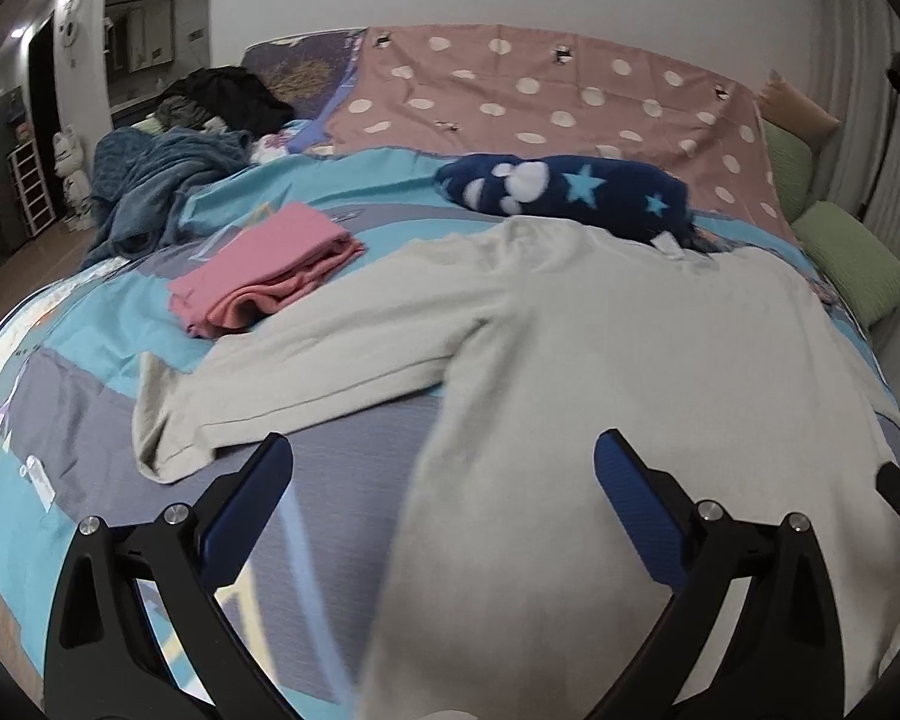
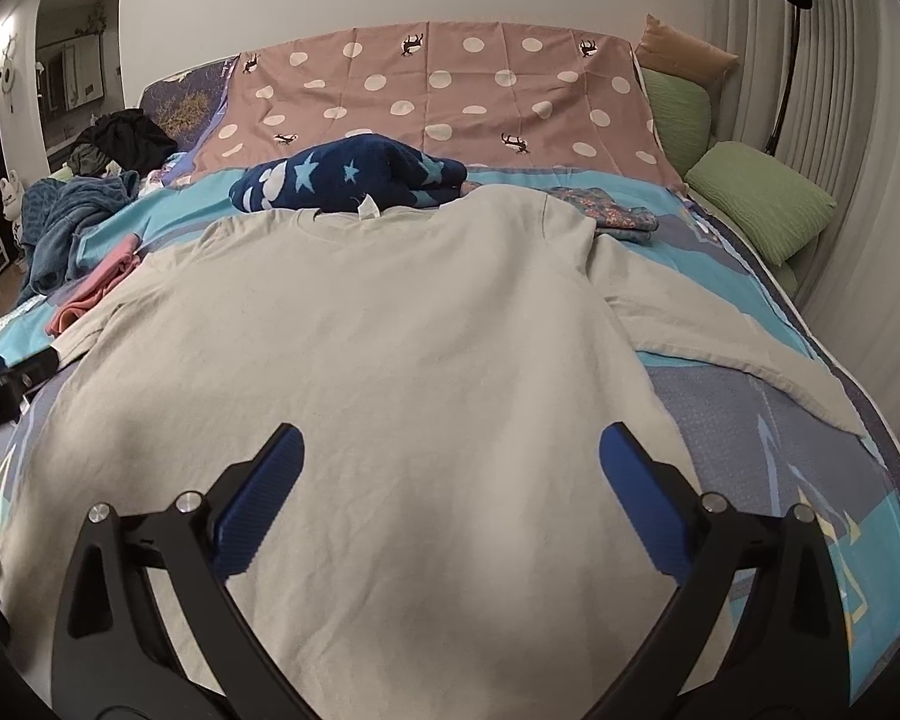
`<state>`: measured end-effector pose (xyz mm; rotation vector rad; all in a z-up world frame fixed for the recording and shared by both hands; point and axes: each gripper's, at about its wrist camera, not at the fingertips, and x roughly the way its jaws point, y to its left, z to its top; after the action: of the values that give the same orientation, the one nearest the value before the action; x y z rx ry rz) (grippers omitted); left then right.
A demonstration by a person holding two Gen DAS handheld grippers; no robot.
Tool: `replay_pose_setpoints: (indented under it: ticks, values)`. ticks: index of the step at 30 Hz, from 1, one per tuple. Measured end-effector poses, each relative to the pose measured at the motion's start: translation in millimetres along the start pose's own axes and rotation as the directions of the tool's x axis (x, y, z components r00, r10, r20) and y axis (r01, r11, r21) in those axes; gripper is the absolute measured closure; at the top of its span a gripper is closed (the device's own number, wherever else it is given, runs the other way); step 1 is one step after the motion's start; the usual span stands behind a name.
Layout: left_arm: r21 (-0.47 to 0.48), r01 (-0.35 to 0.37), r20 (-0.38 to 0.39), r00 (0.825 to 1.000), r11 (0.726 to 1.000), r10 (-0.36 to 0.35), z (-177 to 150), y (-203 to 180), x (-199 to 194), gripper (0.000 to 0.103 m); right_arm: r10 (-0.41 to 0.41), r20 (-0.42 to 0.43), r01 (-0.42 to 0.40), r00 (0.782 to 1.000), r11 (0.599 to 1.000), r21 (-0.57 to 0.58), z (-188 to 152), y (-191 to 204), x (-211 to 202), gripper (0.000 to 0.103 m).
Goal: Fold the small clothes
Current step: 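Grasp the cream shirt's sleeve cuff with the left gripper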
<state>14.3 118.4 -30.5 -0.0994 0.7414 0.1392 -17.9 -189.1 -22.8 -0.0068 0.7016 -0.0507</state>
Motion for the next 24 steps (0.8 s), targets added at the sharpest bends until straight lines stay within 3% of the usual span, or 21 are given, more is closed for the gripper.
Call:
replay_pose_setpoints:
  ticks: [5, 7, 10, 12, 16, 21, 22, 23, 24]
  values:
    - [-0.214, -0.124, -0.111, 0.989, 0.969, 0.102, 7, 107, 35, 0.04, 0.002, -0.028, -0.001, 1.0, 1.0, 0.012, 1, -2, 3, 0.015]
    - [-0.278, -0.183, -0.15, 0.978, 0.943, 0.146, 8, 146, 48, 0.049, 0.007, -0.034, -0.006, 0.999, 1.0, 0.013, 1, -2, 3, 0.015]
    - [-0.291, -0.316, -0.221, 0.941, 0.903, 0.257, 6, 196, 69, 0.05, 0.005, -0.035, -0.005, 0.999, 1.0, 0.013, 2, -1, 4, 0.015]
    - [-0.267, -0.341, -0.274, 0.923, 0.901, 0.268, 2, 212, 84, 0.05, 0.003, -0.042, -0.003, 0.999, 1.0, 0.017, 1, -2, 5, 0.015]
    - [-0.235, -0.325, -0.347, 0.908, 0.916, 0.233, -3, 219, 111, 0.05, -0.001, -0.065, 0.003, 0.998, 0.999, 0.039, 2, -3, 9, 0.015]
    - [-0.159, -0.324, -0.36, 0.899, 0.933, 0.251, 2, 210, 128, 0.05, -0.001, -0.085, 0.006, 0.996, 0.998, 0.06, 2, -4, 13, 0.015]
    - [-0.141, -0.331, -0.361, 0.895, 0.933, 0.263, 3, 210, 131, 0.057, -0.003, -0.084, 0.008, 0.996, 0.998, 0.058, 2, -4, 13, 0.015]
    - [-0.122, -0.339, -0.37, 0.888, 0.933, 0.274, 3, 212, 136, 0.075, -0.003, -0.084, 0.008, 0.996, 0.998, 0.059, 2, -4, 13, 0.015]
    - [-0.118, -0.341, -0.383, 0.882, 0.933, 0.274, 3, 215, 139, 0.086, -0.002, -0.086, 0.008, 0.996, 0.998, 0.061, 1, -5, 13, 0.015]
